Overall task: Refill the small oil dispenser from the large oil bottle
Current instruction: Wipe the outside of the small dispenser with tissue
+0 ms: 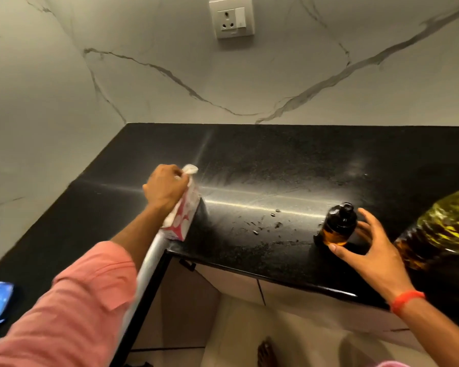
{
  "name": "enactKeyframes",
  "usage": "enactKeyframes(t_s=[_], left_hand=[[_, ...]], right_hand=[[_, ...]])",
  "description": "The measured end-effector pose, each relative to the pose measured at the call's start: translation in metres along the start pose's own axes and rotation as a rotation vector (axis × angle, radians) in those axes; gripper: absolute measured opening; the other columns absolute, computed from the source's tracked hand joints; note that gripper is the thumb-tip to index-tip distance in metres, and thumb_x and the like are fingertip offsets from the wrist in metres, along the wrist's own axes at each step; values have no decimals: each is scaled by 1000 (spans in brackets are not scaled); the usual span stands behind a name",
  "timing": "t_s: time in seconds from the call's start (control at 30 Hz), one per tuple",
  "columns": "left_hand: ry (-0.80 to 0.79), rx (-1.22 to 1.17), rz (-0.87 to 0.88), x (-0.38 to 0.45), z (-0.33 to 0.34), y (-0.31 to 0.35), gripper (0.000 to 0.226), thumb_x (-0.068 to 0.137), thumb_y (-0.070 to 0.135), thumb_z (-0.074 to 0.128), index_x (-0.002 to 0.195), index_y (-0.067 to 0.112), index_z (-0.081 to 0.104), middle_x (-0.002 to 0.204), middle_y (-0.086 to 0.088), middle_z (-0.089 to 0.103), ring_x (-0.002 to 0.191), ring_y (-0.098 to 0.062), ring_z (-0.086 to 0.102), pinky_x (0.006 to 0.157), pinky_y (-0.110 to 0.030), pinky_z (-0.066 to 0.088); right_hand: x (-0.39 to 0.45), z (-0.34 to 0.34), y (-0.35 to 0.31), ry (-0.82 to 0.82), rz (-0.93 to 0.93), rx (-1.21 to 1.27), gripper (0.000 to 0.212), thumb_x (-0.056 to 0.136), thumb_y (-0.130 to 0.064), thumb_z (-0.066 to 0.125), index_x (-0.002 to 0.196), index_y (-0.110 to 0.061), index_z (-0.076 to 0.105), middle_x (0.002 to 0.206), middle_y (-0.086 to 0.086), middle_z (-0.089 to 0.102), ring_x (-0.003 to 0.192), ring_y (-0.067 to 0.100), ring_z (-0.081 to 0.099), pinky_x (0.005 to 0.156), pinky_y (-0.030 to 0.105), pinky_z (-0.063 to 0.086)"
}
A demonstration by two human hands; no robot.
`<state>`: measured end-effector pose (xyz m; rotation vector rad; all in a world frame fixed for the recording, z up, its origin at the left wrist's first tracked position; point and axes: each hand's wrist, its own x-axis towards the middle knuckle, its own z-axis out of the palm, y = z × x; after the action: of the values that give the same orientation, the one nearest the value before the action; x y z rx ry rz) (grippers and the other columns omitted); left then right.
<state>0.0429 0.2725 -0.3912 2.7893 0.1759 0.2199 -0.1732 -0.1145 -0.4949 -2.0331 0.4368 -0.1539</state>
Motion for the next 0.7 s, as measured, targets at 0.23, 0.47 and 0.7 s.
enactKeyframes(t_s=[0.23,0.47,0.7], left_hand=[[117,-366,254,-39,-33,48,19,93,35,71,103,18,71,114,-8,66,104,-27,65,91,-46,54],[-378,-709,363,-171,16,137,8,91,13,75,93,13,67,85,0,67,67,1,62,54,-11,46],[-666,-910,247,-233,61,184,6,97,25,69,97,27,75,92,9,78,85,-10,74,78,-27,59]], right_hand=[[-10,-17,-4,154,-59,87,100,67,-49,87,152,-36,36,149,-1,49,135,6,44,109,21,33],[-24,-32,-31,330,-149,319,51,82,-48,70,131,-39,58,121,-11,66,113,9,65,96,25,51],[-46,-35,-27,-114,15,500,37,97,-24,66,132,-36,62,107,2,74,100,19,73,78,30,59]])
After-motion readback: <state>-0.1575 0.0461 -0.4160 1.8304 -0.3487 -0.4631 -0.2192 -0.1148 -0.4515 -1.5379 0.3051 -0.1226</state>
